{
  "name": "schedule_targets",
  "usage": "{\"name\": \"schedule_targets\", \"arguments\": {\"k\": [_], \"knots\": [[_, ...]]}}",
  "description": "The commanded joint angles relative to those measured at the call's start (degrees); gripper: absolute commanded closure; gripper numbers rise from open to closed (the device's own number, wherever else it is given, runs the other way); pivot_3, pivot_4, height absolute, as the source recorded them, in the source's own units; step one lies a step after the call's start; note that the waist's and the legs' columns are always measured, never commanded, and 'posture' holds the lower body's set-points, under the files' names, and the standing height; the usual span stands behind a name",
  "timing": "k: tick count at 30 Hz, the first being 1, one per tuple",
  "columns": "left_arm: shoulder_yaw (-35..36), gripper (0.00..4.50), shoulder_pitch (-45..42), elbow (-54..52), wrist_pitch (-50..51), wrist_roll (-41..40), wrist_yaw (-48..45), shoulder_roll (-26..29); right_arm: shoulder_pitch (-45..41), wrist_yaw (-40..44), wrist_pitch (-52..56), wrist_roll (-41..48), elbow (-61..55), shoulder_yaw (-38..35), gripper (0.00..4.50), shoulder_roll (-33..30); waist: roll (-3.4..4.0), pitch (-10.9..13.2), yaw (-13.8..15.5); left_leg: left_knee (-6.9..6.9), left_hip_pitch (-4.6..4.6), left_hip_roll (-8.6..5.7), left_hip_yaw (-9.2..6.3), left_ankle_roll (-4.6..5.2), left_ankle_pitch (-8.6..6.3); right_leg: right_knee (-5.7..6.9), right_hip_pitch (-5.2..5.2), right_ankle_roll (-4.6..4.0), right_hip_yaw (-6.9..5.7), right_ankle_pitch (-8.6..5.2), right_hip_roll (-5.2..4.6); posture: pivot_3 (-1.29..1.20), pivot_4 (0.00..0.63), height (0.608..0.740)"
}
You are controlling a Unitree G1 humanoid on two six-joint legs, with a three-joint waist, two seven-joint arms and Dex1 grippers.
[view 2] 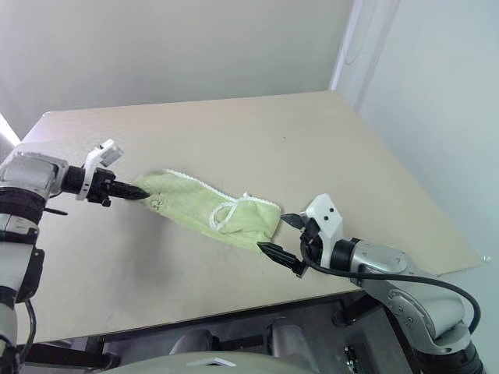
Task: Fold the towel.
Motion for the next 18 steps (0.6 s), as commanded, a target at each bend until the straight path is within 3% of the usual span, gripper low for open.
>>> {"name": "schedule_targets", "arguments": {"k": [1, 7, 12, 15, 18], "knots": [[-1.1, 4.46, -3.93, -3.33, -3.11, 0.48, -4.13, -1.75, -0.77, -0.11, -1.56, -0.62, -1.39, 0.0, 0.0, 0.21, -0.02, 0.01, -0.08, 0.0, -0.01, 0.0, 0.01, 0.0, 0.0, -0.01, 0.0, 0.0, 0.0, 0.0, 0.0, 0.0, 0.0, 0.74], [-4.09, 4.46, -6.66, -4.69, -3.18, -2.4, -5.42, -5.66, 0.52, -1.1, -1.82, -1.09, -2.11, -0.11, 0.0, 0.44, -0.01, 0.02, -0.14, 0.0, -0.19, 0.0, 0.02, 0.04, -0.02, -0.01, -0.18, 0.0, 0.02, -0.01, 0.05, 0.0, 0.0, 0.74], [-5.26, 4.46, -7.03, -4.78, -3.18, -3.72, -5.42, -5.58, 0.73, -1.29, -1.98, -1.08, -2.2, -0.09, 0.0, 0.41, 0.0, 0.03, -0.28, 0.02, -0.18, 0.0, 0.02, 0.05, -0.02, 0.02, -0.19, 0.0, 0.04, -0.01, 0.05, 0.0, 0.0, 0.74], [-12.61, 4.46, -10.27, -4.75, -7.43, -7.79, -5.42, -12.73, 2.76, -3.35, -1.19, -0.54, -4.32, -1.62, 0.0, 0.7, -0.04, 0.04, 0.71, 0.06, -0.21, 0.0, -0.03, 0.05, -0.02, 0.04, -0.18, 0.0, 0.02, -0.01, 0.06, 0.0, 0.0, 0.74], [-16.71, 4.46, -12.52, -3.22, -10.17, -10.2, -5.42, -16.55, 3.65, -4.81, -0.8, -0.26, -5.46, -1.75, 0.0, 1.03, -0.04, 0.04, 1.71, 0.26, -0.49, -0.1, -0.13, 0.04, -0.02, -0.06, -0.18, 0.05, 0.09, -0.03, 0.06, 0.0, 0.0, 0.74]]}}
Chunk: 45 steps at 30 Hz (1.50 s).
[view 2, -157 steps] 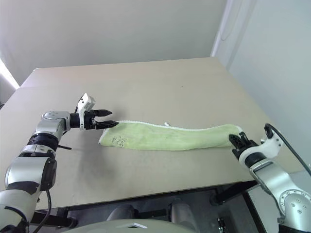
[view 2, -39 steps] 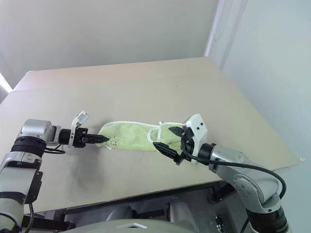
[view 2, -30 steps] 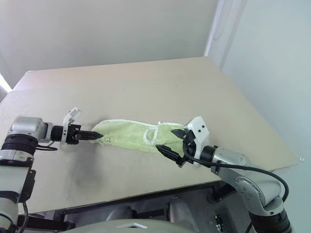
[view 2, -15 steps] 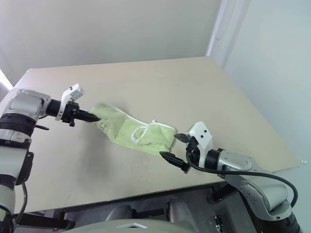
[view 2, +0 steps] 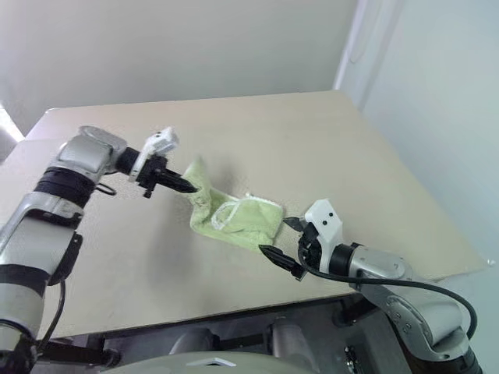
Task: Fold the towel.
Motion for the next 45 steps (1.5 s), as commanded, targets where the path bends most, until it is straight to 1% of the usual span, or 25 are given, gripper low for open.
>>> {"name": "schedule_targets", "arguments": {"k": [1, 4, 7, 13, 18, 22, 26, 29, 33, 35, 36, 40, 45], "knots": [[-4.19, 4.46, -4.16, 0.71, -3.08, -4.17, -0.23, -3.15, 0.58, -1.8, 0.0, 0.89, -3.66, -1.9, 0.0, 0.57, 0.0, 0.0, -0.19, 0.01, -0.05, -0.02, 0.02, 0.0, 0.0, -0.03, -0.01, 0.01, 0.09, 0.0, 0.0, 0.0, 0.0, 0.74], [-7.46, 4.46, -5.46, 1.74, -4.4, -6.48, -0.23, -4.65, 1.44, -2.99, 0.14, 0.73, -4.37, -1.62, 0.0, 0.64, 0.0, 0.03, -0.81, -0.05, -0.22, -0.02, 0.13, 0.11, -0.06, -0.05, -0.08, 0.04, 0.28, -0.01, 0.1, 0.0, 0.0, 0.74], [-10.51, 4.46, -5.88, 1.77, -5.88, -8.23, -0.23, -5.04, 2.25, -3.67, -0.03, 0.9, -4.92, -1.58, 0.0, 0.63, 0.06, 0.02, -0.84, -0.11, -0.16, 0.0, 0.2, 0.44, -0.24, 0.12, -0.08, 0.0, 0.48, -0.14, 0.26, 0.0, 0.0, 0.74], [-16.51, 4.46, -5.36, 1.81, -8.59, -10.19, -0.23, -6.62, 3.7, -5.41, 0.34, 1.36, -6.06, -2.38, 0.0, 0.59, 0.06, 0.03, -0.45, -0.02, -0.13, -0.01, 0.19, 0.44, -0.24, 0.14, -0.08, 0.0, 0.58, -0.14, 0.29, 0.0, 0.0, 0.74], [-17.36, 4.46, -5.28, 3.24, -9.45, -10.83, -0.23, -8.54, 3.84, -5.98, 0.55, 1.62, -6.41, -2.49, 0.0, 0.72, 0.06, 0.03, -0.37, -0.01, -0.15, -0.03, 0.21, 0.44, -0.25, 0.1, -0.07, 0.04, 0.65, -0.17, 0.29, 0.0, 0.0, 0.74], [-17.98, 4.46, -5.15, 2.63, -9.15, -12.14, -0.23, -8.76, 3.86, -6.34, 0.64, 1.64, -6.46, -2.29, 0.0, 0.76, 0.06, 0.03, -0.54, -0.03, -0.17, -0.03, 0.21, 0.45, -0.25, 0.12, -0.07, 0.05, 0.68, -0.17, 0.33, 0.0, 0.0, 0.74], [-19.84, 3.46, -4.29, 0.19, -9.08, -14.86, -0.23, -8.39, 4.28, -6.83, 0.72, 1.16, -6.54, -1.79, 0.0, 0.7, 0.06, 0.02, -0.45, -0.03, -0.15, -0.01, 0.17, 0.45, -0.25, 0.15, -0.06, 0.05, 0.91, -0.17, 0.52, 0.0, 0.0, 0.74], [-21.26, 2.35, -4.64, -1.18, -8.2, -17.6, -0.23, -7.63, 4.14, -7.05, 0.73, 0.93, -6.32, -1.58, 0.0, 0.66, 0.06, 0.02, -0.46, -0.03, -0.15, 0.0, 0.17, 0.45, -0.25, 0.14, -0.06, 0.05, 1.2, -0.17, 0.71, 0.0, 0.0, 0.74], [-22.23, 0.9, -5.06, -1.0, -7.97, -18.18, -0.23, -7.58, 3.61, -7.35, 0.73, 0.57, -5.97, -1.05, 0.0, 0.89, 0.06, 0.02, -0.55, -0.03, -0.15, 0.0, 0.2, 0.45, -0.25, 0.14, -0.06, 0.05, 1.34, -0.17, 0.79, 0.0, 0.0, 0.74], [-20.63, 0.16, -5.49, 0.73, -8.87, -17.0, -0.23, -8.45, 3.64, -7.36, 0.69, 0.41, -5.94, -0.85, 0.0, 0.91, 0.06, 0.02, -0.51, -0.03, -0.15, 0.0, 0.19, 0.45, -0.25, 0.15, -0.06, 0.05, 1.38, -0.17, 0.83, 0.0, 0.0, 0.74], [-19.99, 0.04, -5.76, 1.34, -9.0, -16.88, -0.23, -8.68, 3.67, -7.35, 0.66, 0.33, -5.91, -0.75, 0.0, 0.89, 0.06, 0.02, -0.51, -0.02, -0.14, 0.0, 0.19, 0.45, -0.25, 0.15, -0.06, 0.05, 1.39, -0.17, 0.85, 0.0, 0.0, 0.74], [-14.06, 0.04, -7.94, 5.46, -9.37, -16.66, -0.23, -10.04, 3.81, -7.07, 0.15, 1.17, -5.84, -2.58, 0.0, 0.96, 0.06, 0.02, -0.51, -0.02, -0.14, 0.0, 0.18, 0.45, -0.25, 0.15, -0.06, 0.05, 1.42, -0.17, 0.88, 0.0, 0.0, 0.74], [-2.61, 0.04, -11.35, 13.07, -10.7, -13.75, 0.11, -10.56, 1.29, -7.53, -0.11, 6.52, -5.76, -7.87, 0.0, 2.91, 0.08, 0.01, -0.6, -0.02, -0.15, 0.0, 0.18, 0.45, -0.25, 0.13, -0.06, 0.05, 1.44, -0.17, 0.9, 0.0, 0.0, 0.74]]}}
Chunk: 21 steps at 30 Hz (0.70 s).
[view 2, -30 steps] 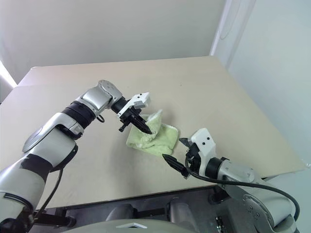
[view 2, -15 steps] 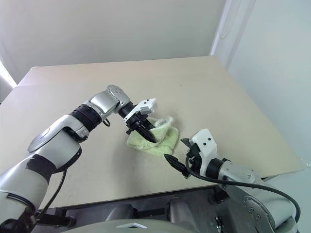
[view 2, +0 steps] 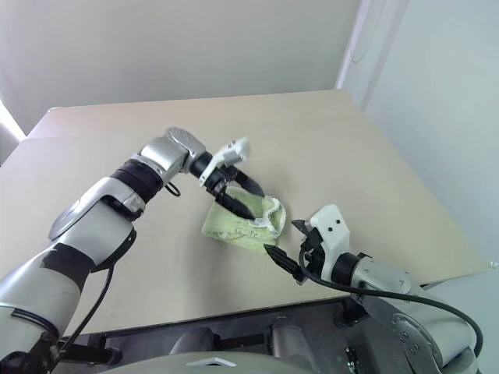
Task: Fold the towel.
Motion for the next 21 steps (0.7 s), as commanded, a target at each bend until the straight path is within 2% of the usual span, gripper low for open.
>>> {"name": "schedule_targets", "arguments": {"k": [1, 5, 6, 9, 11, 15, 21], "knots": [[9.45, 0.04, -2.92, 4.25, -3.3, 2.1, 2.55, 0.61, -3.9, -0.9, -0.85, 4.09, -0.86, -3.98, 0.0, 1.23, 0.03, -0.02, -0.08, -0.01, 0.0, 0.0, 0.0, 0.0, 0.0, 0.0, 0.0, 0.0, 0.0, 0.0, 0.0, 0.0, 0.0, 0.74], [17.5, 0.04, -3.16, 7.96, -7.17, 4.7, 7.59, 1.16, -8.82, -2.3, 0.09, 6.45, 1.37, -4.45, 0.0, 2.5, 0.05, -0.03, -0.02, -0.01, 0.05, 0.0, -0.04, 0.0, 0.0, 0.09, 0.02, -0.01, 0.03, 0.01, 0.05, 0.0, 0.0, 0.74], [18.91, 0.04, -2.44, 8.12, -7.57, 5.38, 7.45, 2.54, -12.03, -3.1, 0.28, 6.0, 2.96, -2.71, 0.0, 3.73, 0.05, -0.03, 0.01, -0.01, 0.06, 0.0, -0.06, 0.0, 0.0, 0.1, 0.02, -0.01, 0.03, 0.01, 0.07, 0.0, 0.0, 0.74], [20.12, 0.04, 2.53, 6.11, -13.26, 9.65, 7.87, 6.08, -19.9, -3.97, 0.34, 3.99, 7.45, 2.35, 0.0, 6.9, 0.17, -0.1, -1.1, -0.03, 0.06, 0.0, -0.02, 0.0, 0.0, 0.12, 0.03, -0.05, 0.1, 0.05, 0.08, 0.0, 0.0, 0.74], [20.14, 0.04, 4.75, 4.94, -16.03, 12.3, 7.64, 6.61, -21.83, -3.76, 0.32, 2.93, 9.14, 3.85, 0.0, 7.64, 0.24, -0.14, -1.27, -0.05, 0.15, 0.0, 0.0, 0.0, 0.0, 0.12, 0.09, -0.05, 0.13, 0.04, 0.07, 0.0, 0.0, 0.74], [24.81, 0.04, 8.59, 1.57, -10.87, 10.23, 8.0, 4.79, -26.7, -0.89, -1.46, -3.91, 17.15, 11.39, 0.0, 8.12, 0.19, -0.12, -1.01, 0.05, 0.21, -0.01, -0.07, 0.0, 0.01, 0.11, 0.0, -0.07, 0.1, 0.08, 0.07, 0.0, 0.0, 0.74], [26.63, 0.04, 13.94, -4.13, -9.35, 11.97, 8.37, 3.09, -27.63, 1.69, -3.58, -9.88, 27.55, 15.13, 0.0, 10.33, 0.19, -0.14, -1.3, 0.14, 0.07, -0.05, -0.08, 0.0, 0.0, 0.06, -0.03, -0.13, 0.13, 0.15, 0.05, 0.0, 0.0, 0.74]]}}
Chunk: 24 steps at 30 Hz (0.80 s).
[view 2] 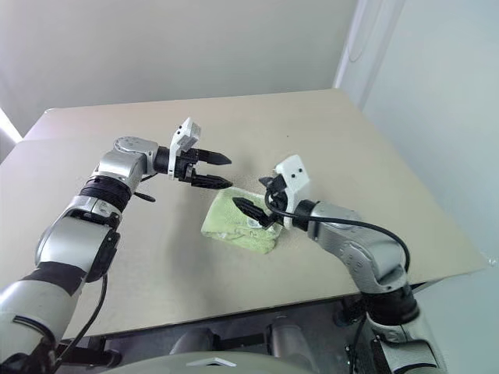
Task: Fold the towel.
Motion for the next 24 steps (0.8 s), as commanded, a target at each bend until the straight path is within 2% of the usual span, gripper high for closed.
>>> {"name": "schedule_targets", "arguments": {"k": [1, 7, 12, 16, 24], "knots": [[0.99, 0.04, 2.47, -5.15, 0.76, 0.89, -0.23, -0.29, -0.31, 1.22, -1.96, -3.6, 3.44, 1.16, 0.0, 0.67, 0.02, -0.01, -0.14, -0.02, 0.01, 0.0, 0.0, 0.0, 0.0, 0.02, 0.0, 0.0, 0.0, 0.0, 0.0, 0.0, 0.0, 0.74], [-1.6, 0.04, 10.08, -16.59, 4.3, 2.2, -6.52, 2.42, 2.86, 1.42, -1.39, -7.62, 4.67, 3.27, 0.0, 1.46, 0.03, -0.01, -0.53, -0.12, 0.01, 0.02, -0.01, 0.0, 0.0, 0.23, 0.0, -0.01, 0.04, 0.0, 0.09, 0.0, 0.0, 0.74], [-3.03, 0.04, 13.74, -20.56, 4.05, 3.96, -7.38, 3.44, 4.08, 1.32, -1.45, -9.3, 4.28, 3.66, 0.0, 3.09, 0.03, -0.02, -0.48, -0.06, 0.34, 0.02, 0.01, -0.01, 0.01, 0.3, 0.09, 0.12, 0.08, -0.11, 0.09, 0.0, 0.0, 0.74], [-5.33, 0.04, 16.27, -17.7, -1.77, 8.0, -5.59, 2.71, 4.15, -0.05, -2.03, -12.37, 5.36, 5.84, 0.0, 5.52, 0.04, -0.02, -0.43, -0.08, 0.7, 0.02, 0.04, -0.01, 0.01, 0.3, 0.37, 0.12, 0.12, -0.13, 0.09, 0.0, 0.0, 0.74], [-7.41, 0.04, 16.71, -10.9, -8.63, 12.18, -6.28, 1.68, 5.36, -0.21, -2.78, -16.72, 6.98, 6.48, 0.0, 6.56, 0.03, -0.07, -0.36, -0.09, 0.73, 0.02, 0.06, -0.01, 0.01, 0.29, 0.39, 0.13, 0.14, -0.13, 0.1, 0.0, 0.0, 0.74]]}}
